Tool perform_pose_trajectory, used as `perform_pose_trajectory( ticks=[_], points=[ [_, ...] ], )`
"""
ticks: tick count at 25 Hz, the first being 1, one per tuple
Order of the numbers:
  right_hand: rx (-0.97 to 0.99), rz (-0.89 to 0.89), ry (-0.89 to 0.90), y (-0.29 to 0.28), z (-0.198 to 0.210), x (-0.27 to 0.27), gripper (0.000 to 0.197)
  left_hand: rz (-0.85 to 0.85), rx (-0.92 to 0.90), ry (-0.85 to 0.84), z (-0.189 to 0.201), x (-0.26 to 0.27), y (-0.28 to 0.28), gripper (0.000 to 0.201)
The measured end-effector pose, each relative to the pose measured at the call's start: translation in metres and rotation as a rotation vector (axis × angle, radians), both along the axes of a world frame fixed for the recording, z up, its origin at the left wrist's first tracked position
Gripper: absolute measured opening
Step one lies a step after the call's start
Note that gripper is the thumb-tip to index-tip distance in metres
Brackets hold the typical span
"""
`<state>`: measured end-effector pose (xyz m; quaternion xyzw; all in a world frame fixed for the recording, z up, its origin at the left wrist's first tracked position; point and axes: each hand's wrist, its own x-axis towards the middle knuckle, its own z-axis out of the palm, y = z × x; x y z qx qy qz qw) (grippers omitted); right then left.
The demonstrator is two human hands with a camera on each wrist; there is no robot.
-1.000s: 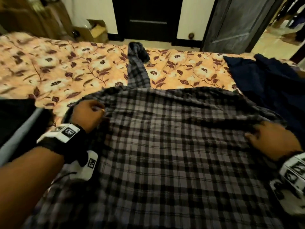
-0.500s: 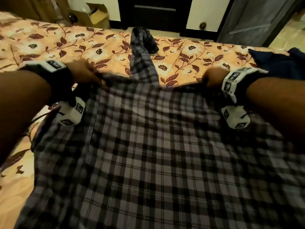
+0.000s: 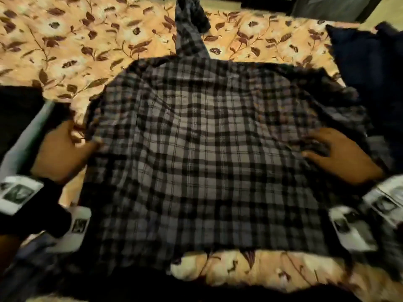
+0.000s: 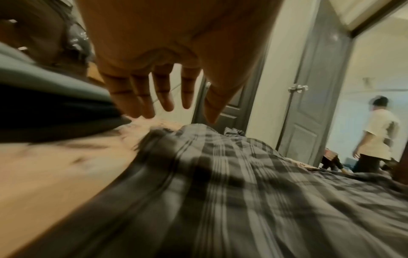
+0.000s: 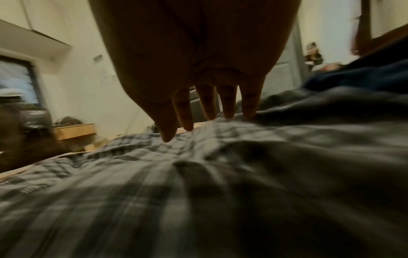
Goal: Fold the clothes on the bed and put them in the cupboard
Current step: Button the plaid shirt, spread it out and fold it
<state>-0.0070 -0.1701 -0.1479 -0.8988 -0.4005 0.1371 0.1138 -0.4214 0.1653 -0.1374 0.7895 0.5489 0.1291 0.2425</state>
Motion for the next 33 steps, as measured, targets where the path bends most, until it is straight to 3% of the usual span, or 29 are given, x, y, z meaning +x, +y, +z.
perform_pose_trajectory(
  ticks=[2,4,6,9,10,12,15,17,19,21,22,24,26,28,30,31,33],
  points=[
    [-0.193,-0.304,0.007,-0.121,-0.038,0.006,0.077,0.137,-0.301,0.09,-0.015,-0.049,-0.045,0.064],
    [-0.216,-0.516,0.055,-0.204,-0.057,0.017,0.1,0.146,-0.41,0.08,-0.024,-0.059,-0.067,0.045],
    [-0.19,-0.708,0.123,-0.223,-0.033,-0.02,0.086,0.139,-0.388,0.029,-0.024,-0.062,-0.077,0.035],
    [0.119,-0.749,0.366,-0.203,0.011,-0.072,0.033,0.171,-0.316,0.055,-0.016,-0.091,-0.086,0.04],
    [0.161,-0.751,0.427,-0.202,0.013,-0.076,0.021,0.204,-0.263,0.094,-0.017,-0.109,-0.089,0.044],
    [0.053,-0.673,0.449,-0.203,0.011,-0.08,0.016,0.265,-0.215,0.123,-0.017,-0.147,-0.099,0.047],
    [-0.089,-0.602,0.521,-0.215,0.014,-0.098,0.015,0.246,-0.313,0.141,-0.027,-0.193,-0.106,0.051],
    [-0.122,-0.575,0.414,-0.224,0.01,-0.102,0.022,0.214,-0.293,0.223,-0.024,-0.199,-0.114,0.054],
    [-0.163,-0.52,0.164,-0.228,0.005,-0.1,0.039,0.153,-0.089,0.358,-0.014,-0.177,-0.122,0.051],
    [-0.036,-0.278,-0.165,-0.214,0.005,-0.104,0.055,0.038,0.179,0.253,0.004,-0.133,-0.138,0.058],
    [0.07,-0.102,-0.259,-0.197,0.003,-0.109,0.054,-0.111,0.243,0.174,0.007,-0.105,-0.145,0.057],
    [0.084,0.318,-0.236,-0.146,-0.004,-0.127,0.064,-0.414,0.18,0.231,-0.006,-0.049,-0.158,0.07],
    [-0.16,0.518,-0.121,-0.115,-0.028,-0.135,0.084,-0.572,-0.003,0.416,-0.026,-0.017,-0.169,0.082],
    [-0.32,0.339,-0.059,-0.122,-0.036,-0.099,0.091,-0.536,-0.067,0.525,-0.04,-0.012,-0.156,0.074],
    [-0.364,-0.07,-0.078,-0.153,-0.023,-0.053,0.094,-0.411,0.0,0.501,-0.032,-0.025,-0.129,0.063],
    [-0.341,-0.188,-0.09,-0.162,-0.011,-0.036,0.094,-0.359,0.086,0.465,-0.024,-0.026,-0.11,0.06],
    [-0.217,-0.146,-0.242,-0.148,0.003,-0.014,0.088,-0.344,0.277,0.299,-0.007,-0.001,-0.064,0.055]
  ],
)
